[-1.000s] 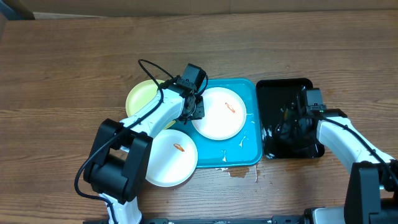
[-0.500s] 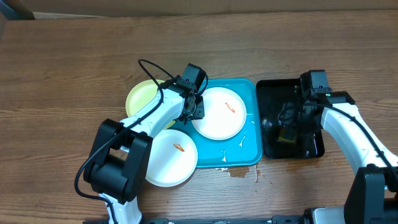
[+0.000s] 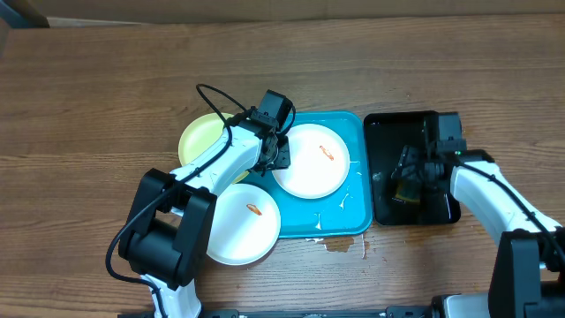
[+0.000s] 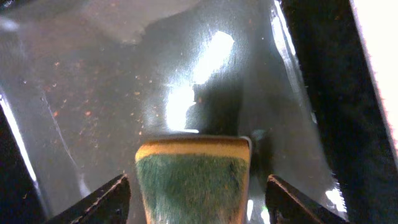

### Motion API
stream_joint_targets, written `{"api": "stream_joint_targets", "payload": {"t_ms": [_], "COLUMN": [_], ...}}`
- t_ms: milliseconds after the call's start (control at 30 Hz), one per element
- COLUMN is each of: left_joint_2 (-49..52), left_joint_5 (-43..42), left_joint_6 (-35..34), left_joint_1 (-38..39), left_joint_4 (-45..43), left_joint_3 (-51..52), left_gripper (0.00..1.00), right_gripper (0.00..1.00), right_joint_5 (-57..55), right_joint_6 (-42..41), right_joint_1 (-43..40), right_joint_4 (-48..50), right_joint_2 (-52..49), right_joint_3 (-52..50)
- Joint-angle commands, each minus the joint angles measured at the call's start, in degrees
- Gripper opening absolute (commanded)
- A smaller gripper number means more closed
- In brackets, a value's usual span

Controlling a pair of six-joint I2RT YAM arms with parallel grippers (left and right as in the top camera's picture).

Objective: Clean dirty plates on tray and stack at the side
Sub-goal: 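Grasp the green sponge with the right gripper in the black tray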

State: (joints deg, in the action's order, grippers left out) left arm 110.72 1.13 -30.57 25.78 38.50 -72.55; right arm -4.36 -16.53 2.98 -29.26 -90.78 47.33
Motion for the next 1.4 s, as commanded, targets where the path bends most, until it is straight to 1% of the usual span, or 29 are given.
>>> {"api": "stream_joint_targets", "payload": {"t_ms": [0, 33, 67, 100, 133, 167, 200, 267, 300, 333, 433, 467, 500, 533, 567, 667, 700, 733, 800, 833, 867, 900, 933, 967, 1067, 1167, 1233, 1367], "left_joint_2": [0.5, 0.5, 0.5, 0.5, 0.5, 0.5, 0.5, 0.5, 0.5, 0.5, 0.5, 0.5, 0.5, 0.5, 0.5, 0.5, 0.5, 0.5, 0.5, 0.5, 0.5, 0.5, 0.5, 0.5, 0.5, 0.5, 0.5, 0.5], "left_joint_5": [0.3, 0.3, 0.3, 0.3, 0.3, 0.3, 0.3, 0.3, 0.3, 0.3, 0.3, 0.3, 0.3, 0.3, 0.3, 0.3, 0.3, 0.3, 0.3, 0.3, 0.3, 0.3, 0.4, 0.4, 0.4, 0.4, 0.4, 0.3], "left_joint_6": [-0.7, -0.7, -0.7, -0.7, -0.7, -0.7, -0.7, -0.7, -0.7, -0.7, -0.7, -0.7, -0.7, -0.7, -0.7, -0.7, -0.7, -0.7, -0.7, -0.7, -0.7, -0.7, -0.7, -0.7, -0.7, -0.7, -0.7, -0.7], "left_joint_1": [-0.3, -0.3, -0.3, -0.3, -0.3, -0.3, -0.3, -0.3, -0.3, -0.3, -0.3, -0.3, -0.3, -0.3, -0.3, -0.3, -0.3, -0.3, -0.3, -0.3, -0.3, -0.3, -0.3, -0.3, -0.3, -0.3, -0.3, -0.3], "left_joint_4": [-0.2, -0.2, -0.2, -0.2, -0.2, -0.2, -0.2, -0.2, -0.2, -0.2, -0.2, -0.2, -0.2, -0.2, -0.3, -0.3, -0.3, -0.3, -0.2, -0.2, -0.2, -0.2, -0.2, -0.2, -0.2, -0.2, -0.2, -0.2], "left_joint_3": [0.2, 0.2, 0.2, 0.2, 0.2, 0.2, 0.2, 0.2, 0.2, 0.2, 0.2, 0.2, 0.2, 0.2, 0.2, 0.2, 0.2, 0.2, 0.2, 0.2, 0.2, 0.2, 0.2, 0.2, 0.2, 0.2, 0.2, 0.2], "left_gripper": [0.46, 0.46, 0.47, 0.49, 0.51, 0.52, 0.53, 0.54, 0.54, 0.56, 0.57, 0.57, 0.57, 0.57, 0.57, 0.57, 0.57, 0.57, 0.57, 0.57, 0.58, 0.58, 0.58, 0.58, 0.58, 0.58, 0.56, 0.46], "right_gripper": [0.60, 0.48, 0.34, 0.26, 0.24, 0.24, 0.29, 0.52, 0.61, 0.66, 0.66, 0.60, 0.38, 0.28, 0.25, 0.26, 0.24, 0.18, 0.18, 0.25, 0.35, 0.42, 0.49, 0.52, 0.56, 0.57, 0.57, 0.42], "right_joint_5": [0.0, 0.0, 0.0, 0.0, 0.2, 0.2, 0.2, 0.2, 0.2, 0.2, 0.2, 0.2, 0.2, 0.2, 0.2, 0.2, 0.2, 0.2, 0.2, 0.2, 0.2, 0.6, 1.6, 2.4, 3.0, 3.0, 3.0, 3.0], "right_joint_6": [-0.2, -0.2, -0.2, -0.2, -0.2, -0.2, -0.2, -0.2, -0.2, -0.2, -0.2, -0.2, -0.2, -0.2, -0.2, -0.2, -0.2, -0.2, 0.3, 0.4, 0.4, 0.4, 0.4, 0.4, 0.4, 0.4, 0.4, 0.4], "right_joint_1": [-0.1, -0.1, -0.1, -0.1, -0.1, -0.1, -0.1, -0.1, -0.1, -0.1, -0.1, -0.1, -0.1, -0.1, -0.1, -0.1, -0.1, -0.1, -0.1, -0.1, -0.1, -0.1, -0.1, -0.1, -0.1, -0.1, -0.1, -0.1], "right_joint_4": [3.6, 4.0, 4.2, 4.3, 4.3, 4.5, 4.6, 5.2, 5.6, 5.9, 6.3, 6.3, 6.3, 6.4, 6.6, 6.9, 7.0, 7.2, 8.1, 8.3, 8.0, 7.3, 5.6, 4.1, -1.4, -5.9, -8.1, -10.3], "right_joint_2": [-1.0, -1.2, -1.2, -1.2, -1.2, -1.2, -1.2, -1.2, -1.2, -1.2, -1.2, -1.2, -1.2, -1.2, -1.3, -1.9, -2.3, -2.7, -3.2, -3.1, -3.0, -2.8, -2.5, -2.2, -1.2, -0.8, -0.8, -0.9], "right_joint_3": [-2.4, -2.5, -2.6, -2.6, -2.6, -2.6, -2.6, -2.6, -2.5, -2.5, -2.5, -2.5, -2.6, -2.6, -2.6, -2.8, -2.8, -2.8, -2.8, -2.6, -2.2, -1.5, -0.3, 0.6, 3.6, 5.1, 5.1, 4.2]}}
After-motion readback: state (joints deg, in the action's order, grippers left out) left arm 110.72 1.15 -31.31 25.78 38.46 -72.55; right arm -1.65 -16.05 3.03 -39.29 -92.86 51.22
